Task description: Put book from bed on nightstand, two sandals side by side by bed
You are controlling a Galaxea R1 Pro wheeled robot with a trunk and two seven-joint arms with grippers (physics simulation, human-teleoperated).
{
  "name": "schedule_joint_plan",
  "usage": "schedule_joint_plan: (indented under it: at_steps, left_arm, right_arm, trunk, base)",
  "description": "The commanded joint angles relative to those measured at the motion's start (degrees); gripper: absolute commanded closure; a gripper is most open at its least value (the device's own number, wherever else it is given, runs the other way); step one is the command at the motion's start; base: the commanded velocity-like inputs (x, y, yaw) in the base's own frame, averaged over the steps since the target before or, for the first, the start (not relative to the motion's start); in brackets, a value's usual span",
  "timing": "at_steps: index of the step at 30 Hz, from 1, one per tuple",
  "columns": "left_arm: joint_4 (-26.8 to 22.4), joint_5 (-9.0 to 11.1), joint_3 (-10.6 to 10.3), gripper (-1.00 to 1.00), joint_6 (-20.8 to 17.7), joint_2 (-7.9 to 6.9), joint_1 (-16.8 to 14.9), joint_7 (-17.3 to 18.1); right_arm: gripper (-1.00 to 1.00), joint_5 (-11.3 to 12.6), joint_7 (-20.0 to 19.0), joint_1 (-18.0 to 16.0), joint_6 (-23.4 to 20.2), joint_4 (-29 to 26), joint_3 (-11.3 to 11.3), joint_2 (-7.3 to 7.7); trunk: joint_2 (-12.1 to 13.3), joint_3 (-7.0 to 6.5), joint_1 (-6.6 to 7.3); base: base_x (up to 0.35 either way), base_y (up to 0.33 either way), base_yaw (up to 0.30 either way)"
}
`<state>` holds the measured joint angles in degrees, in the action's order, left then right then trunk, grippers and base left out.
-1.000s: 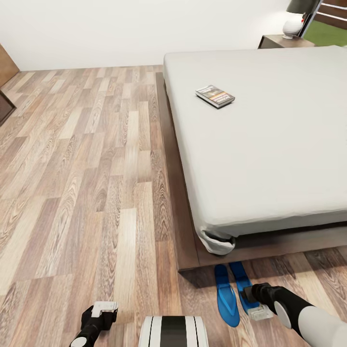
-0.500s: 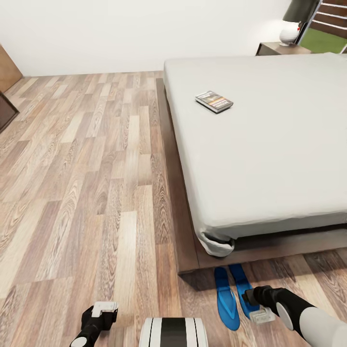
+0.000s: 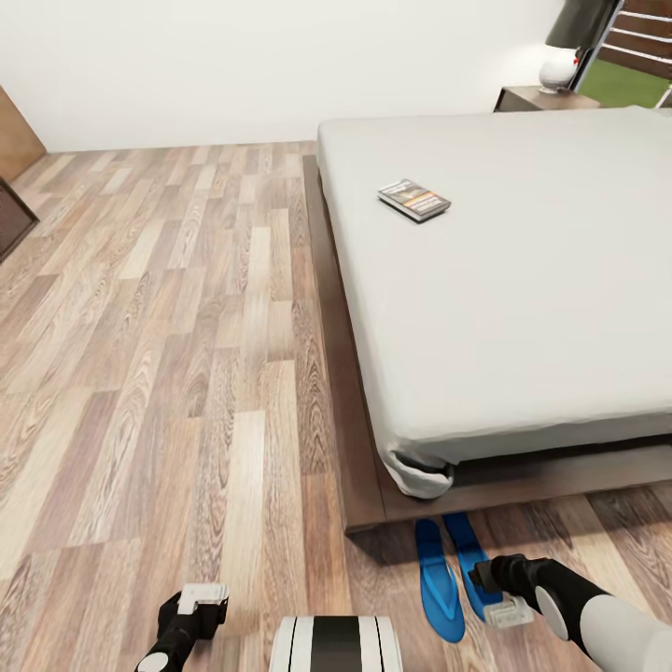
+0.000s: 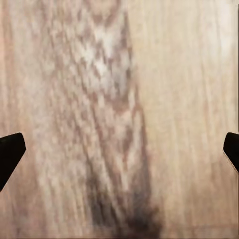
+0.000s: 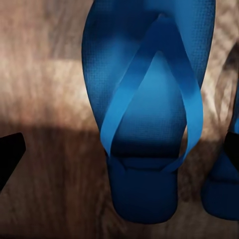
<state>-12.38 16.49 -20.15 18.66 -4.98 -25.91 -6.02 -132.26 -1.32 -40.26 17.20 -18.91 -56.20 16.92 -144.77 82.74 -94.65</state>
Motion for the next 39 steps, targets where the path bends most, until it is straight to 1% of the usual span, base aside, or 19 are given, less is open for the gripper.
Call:
schedule_joint_plan:
  at_steps: [1,5,9,14,19,23,32,38,39]
  left_arm:
    - [-0.01,0.39,-0.5,-1.0,0.15,-0.03,-0.02,-0.3]
    - [-0.01,0.39,-0.5,-1.0,0.15,-0.03,-0.02,-0.3]
    - [-0.01,0.39,-0.5,-1.0,0.15,-0.03,-0.02,-0.3]
    - [-0.01,0.39,-0.5,-1.0,0.15,-0.03,-0.02,-0.3]
    - [-0.01,0.39,-0.5,-1.0,0.15,-0.03,-0.02,-0.3]
    - [-0.01,0.39,-0.5,-1.0,0.12,-0.03,-0.02,-0.3]
    - [-0.01,0.39,-0.5,-1.0,0.15,-0.03,-0.02,-0.35]
    - [-0.01,0.39,-0.5,-1.0,0.15,-0.03,-0.02,-0.38]
    - [-0.01,0.39,-0.5,-1.0,0.15,-0.03,-0.02,-0.38]
  right_arm:
    - [-1.0,-0.27,-0.13,0.0,0.29,-0.18,-0.15,0.05]
    - [-1.0,-0.27,-0.07,0.0,0.29,-0.16,-0.65,0.04]
    - [-1.0,-0.27,-0.03,0.0,0.29,-0.11,-1.36,0.04]
    - [-1.0,-0.28,-0.01,0.0,0.29,0.05,-1.62,0.03]
    - [-1.0,-0.28,0.0,0.0,0.31,0.85,-1.82,-0.02]
    - [-1.0,-0.28,0.0,0.0,0.3,1.1,-2.03,-0.03]
    - [-1.0,-0.22,0.02,0.0,0.36,2.48,-4.31,-0.04]
    - [-1.0,-0.2,0.07,0.0,0.41,3.34,-5.02,-0.05]
    - [-1.0,-0.19,0.08,0.0,0.42,3.41,-5.08,-0.05]
  trunk:
    - [0.0,-0.19,0.03]
    - [0.06,-1.08,0.14]
    - [0.06,-1.08,0.14]
    - [0.06,-1.08,0.14]
    - [0.12,-2.19,0.26]
    - [0.12,-2.19,0.26]
    - [0.12,-2.19,0.26]
    - [0.12,-2.19,0.26]
    - [0.14,-2.41,0.29]
  base:
    - [0.0,0.0,0.0]
    - [0.0,0.0,0.0]
    - [0.0,0.0,0.0]
    - [0.0,0.0,0.0]
    - [0.0,0.0,0.0]
    - [0.0,0.0,0.0]
    - [0.0,0.0,0.0]
    - [0.0,0.0,0.0]
    - [0.0,0.0,0.0]
